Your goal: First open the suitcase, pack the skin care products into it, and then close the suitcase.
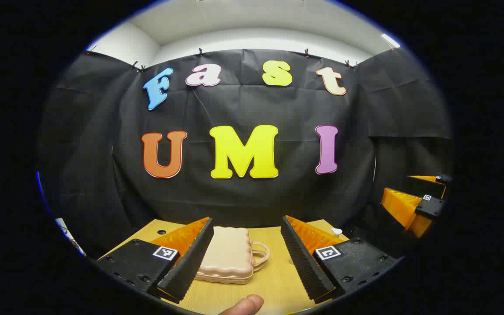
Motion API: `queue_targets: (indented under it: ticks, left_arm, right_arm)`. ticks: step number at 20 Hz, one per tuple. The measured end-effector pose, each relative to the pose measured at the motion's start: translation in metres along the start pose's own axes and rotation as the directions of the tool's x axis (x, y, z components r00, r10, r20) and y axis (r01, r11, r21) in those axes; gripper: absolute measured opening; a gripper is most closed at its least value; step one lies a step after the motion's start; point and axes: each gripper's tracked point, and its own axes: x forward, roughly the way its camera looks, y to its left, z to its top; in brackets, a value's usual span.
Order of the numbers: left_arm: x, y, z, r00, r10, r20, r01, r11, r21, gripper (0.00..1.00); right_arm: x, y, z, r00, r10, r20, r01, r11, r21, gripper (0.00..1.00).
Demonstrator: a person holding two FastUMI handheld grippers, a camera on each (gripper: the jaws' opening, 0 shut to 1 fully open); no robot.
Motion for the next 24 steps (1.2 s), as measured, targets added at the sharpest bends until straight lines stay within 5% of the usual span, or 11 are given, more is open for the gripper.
queue_targets:
  ticks: [17,24]
  left_arm:
    - [0.042,-0.004,-0.031,0.997,0.036,-0.068,-0.037,0.999,-0.005,0.98]
    - [0.092,0.004,-0.073,0.992,0.095,-0.083,-0.089,0.993,0.074,0.98]
  right_arm:
    - [0.047,-0.009,-0.036,0.996,0.001,-0.085,-0.001,1.000,0.003,0.79]
    - [0.055,-0.051,-0.048,0.992,-0.061,-0.108,0.059,0.998,-0.017,0.79]
